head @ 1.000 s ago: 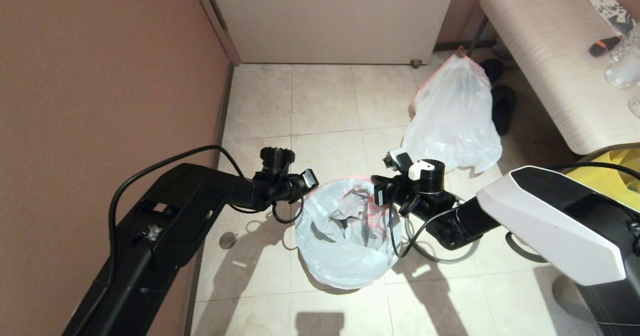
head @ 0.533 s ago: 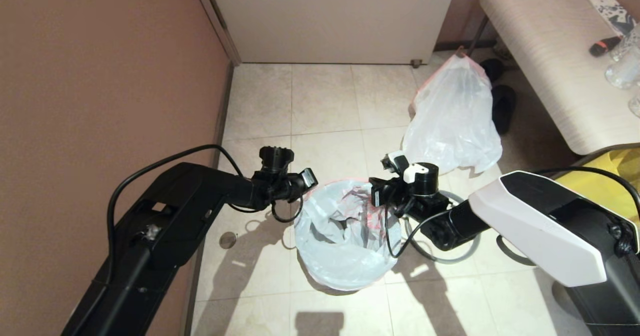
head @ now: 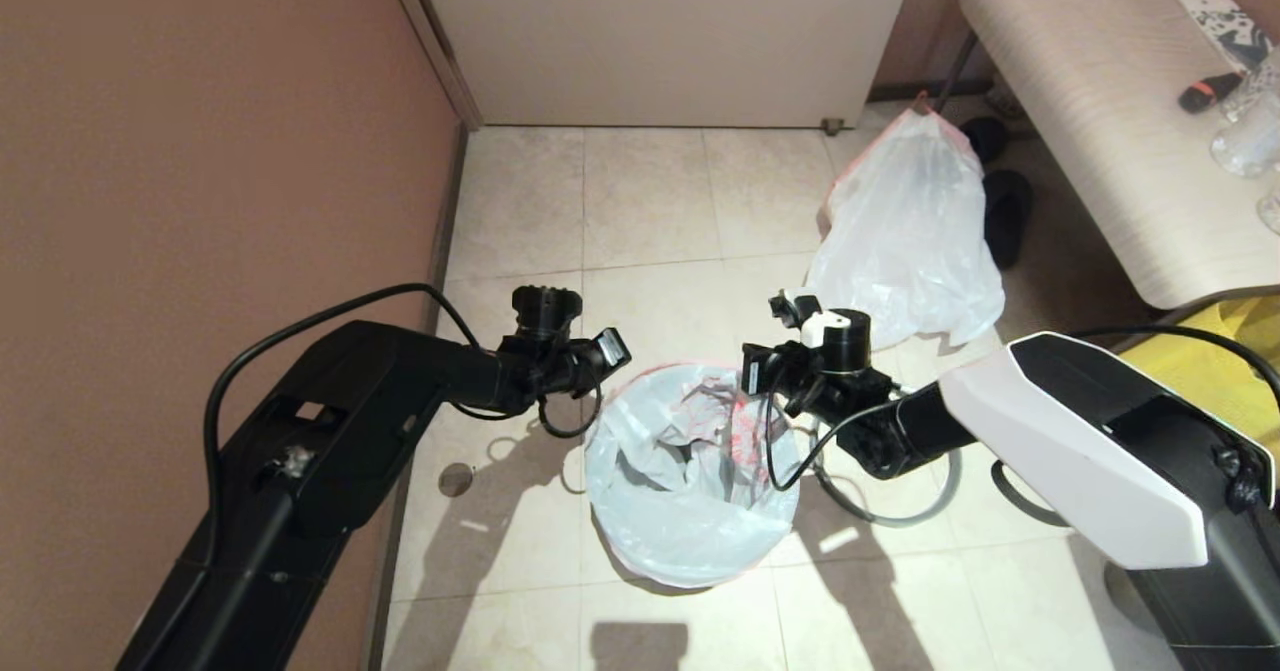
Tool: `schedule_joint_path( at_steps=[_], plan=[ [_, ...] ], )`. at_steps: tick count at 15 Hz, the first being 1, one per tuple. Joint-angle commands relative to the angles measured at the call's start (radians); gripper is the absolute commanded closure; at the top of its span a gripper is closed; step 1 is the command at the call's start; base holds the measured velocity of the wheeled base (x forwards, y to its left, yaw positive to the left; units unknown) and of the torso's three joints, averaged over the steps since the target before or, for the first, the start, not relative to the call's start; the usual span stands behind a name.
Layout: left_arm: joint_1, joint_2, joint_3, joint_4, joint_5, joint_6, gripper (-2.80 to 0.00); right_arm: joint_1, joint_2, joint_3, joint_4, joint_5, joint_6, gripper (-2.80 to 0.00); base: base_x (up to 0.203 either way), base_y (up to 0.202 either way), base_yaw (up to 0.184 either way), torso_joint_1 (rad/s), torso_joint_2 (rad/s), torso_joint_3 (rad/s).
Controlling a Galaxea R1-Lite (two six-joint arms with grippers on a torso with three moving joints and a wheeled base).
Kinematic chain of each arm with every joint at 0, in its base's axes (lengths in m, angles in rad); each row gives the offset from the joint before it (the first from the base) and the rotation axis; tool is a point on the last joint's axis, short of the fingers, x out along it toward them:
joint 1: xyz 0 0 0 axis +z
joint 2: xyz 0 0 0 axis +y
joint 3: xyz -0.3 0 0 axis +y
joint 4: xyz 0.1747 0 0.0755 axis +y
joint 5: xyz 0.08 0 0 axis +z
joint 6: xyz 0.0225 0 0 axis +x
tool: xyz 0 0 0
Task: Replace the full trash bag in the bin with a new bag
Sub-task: Put the new garbage bag on the trash can, then place the trash can ring on the trash can
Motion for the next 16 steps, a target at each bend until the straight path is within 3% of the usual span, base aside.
schedule_joint_path(
  at_steps=[1, 5, 8, 10, 13, 14, 16],
  plan=[
    [0.0, 0.004, 0.0, -0.002, -0.001, -0.004, 0.0, -0.016, -0.033, -0.016, 0.012, -0.003, 0.004, 0.0, 0.0, 0.0, 0.0, 0.0, 0.0, 0.0],
    [0.005, 0.022, -0.02, 0.003, -0.001, -0.002, 0.0, -0.038, -0.087, 0.023, 0.016, -0.013, -0.036, 0.0, 0.0, 0.0, 0.0, 0.0, 0.0, 0.0],
    [0.005, 0.022, -0.02, 0.003, -0.001, -0.002, 0.0, -0.03, -0.117, 0.077, -0.073, -0.011, -0.077, 0.0, 0.0, 0.0, 0.0, 0.0, 0.0, 0.0],
    [0.005, 0.024, -0.02, 0.003, -0.001, -0.002, 0.0, -0.029, -0.144, 0.061, -0.026, -0.022, -0.087, 0.0, 0.0, 0.0, 0.0, 0.0, 0.0, 0.0],
    [0.003, 0.027, -0.02, 0.001, -0.001, -0.001, 0.0, -0.035, -0.165, -0.02, 0.165, -0.179, -0.119, 0.0, 0.0, 0.0, 0.0, 0.0, 0.0, 0.0],
    [0.003, 0.027, -0.02, 0.001, -0.001, -0.001, 0.0, -0.046, -0.151, -0.055, 0.2, -0.192, -0.13, 0.0, 0.0, 0.0, 0.0, 0.0, 0.0, 0.0],
    [0.003, 0.027, -0.019, 0.003, -0.001, -0.001, 0.0, -0.075, -0.082, -0.146, 0.236, -0.297, -0.165, 0.0, 0.0, 0.0, 0.0, 0.0, 0.0, 0.0]
  ],
)
